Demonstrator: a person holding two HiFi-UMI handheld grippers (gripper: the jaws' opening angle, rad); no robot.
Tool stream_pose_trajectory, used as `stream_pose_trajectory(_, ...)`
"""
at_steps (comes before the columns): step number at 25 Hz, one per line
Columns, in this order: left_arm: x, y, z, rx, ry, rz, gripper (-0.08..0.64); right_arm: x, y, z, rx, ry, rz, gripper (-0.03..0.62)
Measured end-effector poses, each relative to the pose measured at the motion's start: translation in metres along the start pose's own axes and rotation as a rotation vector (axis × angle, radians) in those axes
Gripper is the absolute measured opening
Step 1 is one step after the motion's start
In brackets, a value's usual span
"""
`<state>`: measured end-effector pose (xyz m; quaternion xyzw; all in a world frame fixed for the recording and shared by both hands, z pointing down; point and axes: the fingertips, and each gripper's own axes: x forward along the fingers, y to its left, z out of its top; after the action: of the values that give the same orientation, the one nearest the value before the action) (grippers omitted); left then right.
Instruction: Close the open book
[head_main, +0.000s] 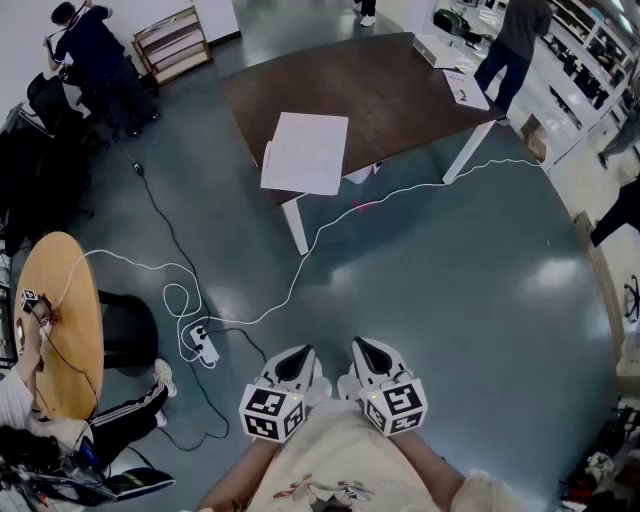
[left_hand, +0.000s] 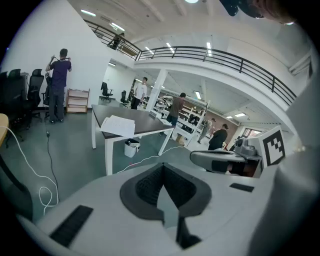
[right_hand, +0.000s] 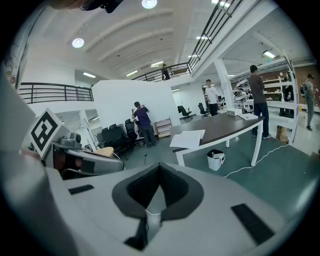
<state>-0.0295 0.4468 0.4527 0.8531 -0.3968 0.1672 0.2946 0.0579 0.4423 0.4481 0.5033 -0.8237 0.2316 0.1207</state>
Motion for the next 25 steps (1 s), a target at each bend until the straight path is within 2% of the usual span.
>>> stream_pose_trajectory(10, -0.009, 0.040, 0.017, 0.020, -0.007, -0.029, 0.005, 0.037, 0.033, 0.008, -0.007, 0.002, -0.019, 0.005)
stream_pose_trajectory(15, 0.000, 0.051, 0.016, 0.020, 0.022, -0.059, 0.006, 0.047, 0.038, 0.016, 0.028, -0.030, -0.018, 0.006)
stream_pose_trajectory(20, 0.015, 0.063, 0.024, -0.002, 0.039, -0.057, 0.005, 0.071, 0.025, 0.025, 0.044, -0.012, -0.011, 0.006)
stream_pose_trajectory(25, 0.060, 0.097, 0.046, -0.021, 0.036, -0.017, 0.006, 0.122, -0.010, 0.034, 0.047, 0.009, 0.015, 0.006)
